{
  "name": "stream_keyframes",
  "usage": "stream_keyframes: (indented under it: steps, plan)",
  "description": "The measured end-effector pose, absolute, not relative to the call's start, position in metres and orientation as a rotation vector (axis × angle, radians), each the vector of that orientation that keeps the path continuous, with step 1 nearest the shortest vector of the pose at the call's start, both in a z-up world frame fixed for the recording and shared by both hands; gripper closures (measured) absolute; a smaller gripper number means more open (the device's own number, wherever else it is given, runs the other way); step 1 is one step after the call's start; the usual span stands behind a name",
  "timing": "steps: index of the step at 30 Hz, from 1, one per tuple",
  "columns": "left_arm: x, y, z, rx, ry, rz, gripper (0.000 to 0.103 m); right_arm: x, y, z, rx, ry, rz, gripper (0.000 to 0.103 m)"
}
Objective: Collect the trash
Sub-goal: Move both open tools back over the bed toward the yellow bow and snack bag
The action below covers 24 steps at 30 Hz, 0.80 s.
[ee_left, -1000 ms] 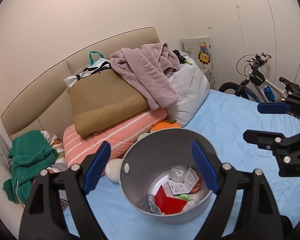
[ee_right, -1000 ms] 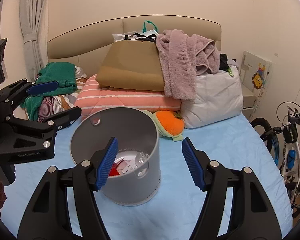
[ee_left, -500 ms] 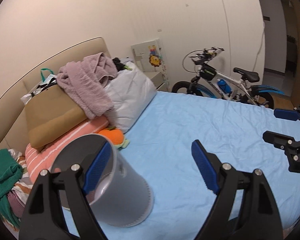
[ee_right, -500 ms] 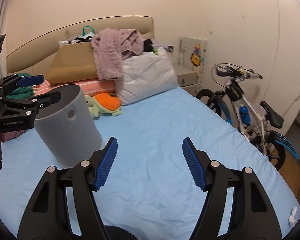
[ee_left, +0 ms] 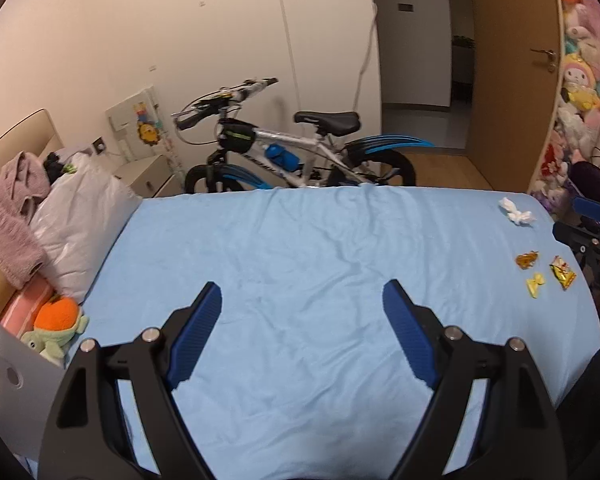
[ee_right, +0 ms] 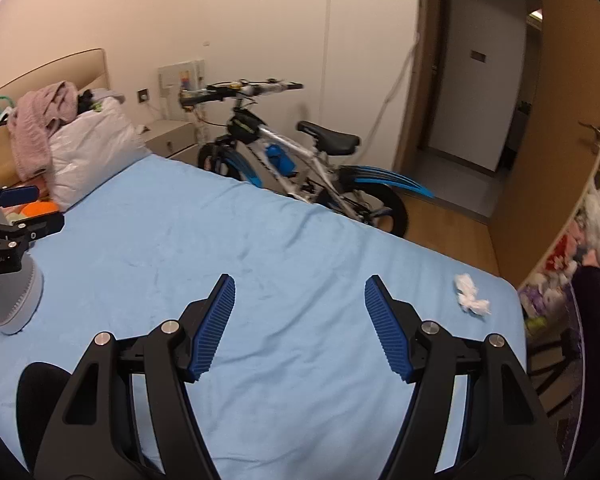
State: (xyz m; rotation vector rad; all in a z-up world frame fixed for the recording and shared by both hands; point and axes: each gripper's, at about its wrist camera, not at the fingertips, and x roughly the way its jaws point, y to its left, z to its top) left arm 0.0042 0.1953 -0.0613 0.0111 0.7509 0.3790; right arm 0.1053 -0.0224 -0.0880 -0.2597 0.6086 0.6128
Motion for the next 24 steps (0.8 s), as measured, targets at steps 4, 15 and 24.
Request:
stream_keyframes:
  steps: [4, 15, 24]
  plan:
    - [0.046, 0.145, -0.076, 0.017, 0.762, 0.268, 0.020, 0.130, -0.094, -0.101, -0.237, 0.617, 0.480, 0.038]
    - [0.126, 0.018, -0.120, 0.040, 0.813, 0.027, 0.020, 0.180, -0.222, -0.145, -0.263, 0.673, 0.299, 0.038]
    - [0.174, -0.070, -0.176, 0.063, 0.872, -0.097, 0.020, 0.211, -0.271, -0.204, -0.257, 0.754, 0.320, 0.038]
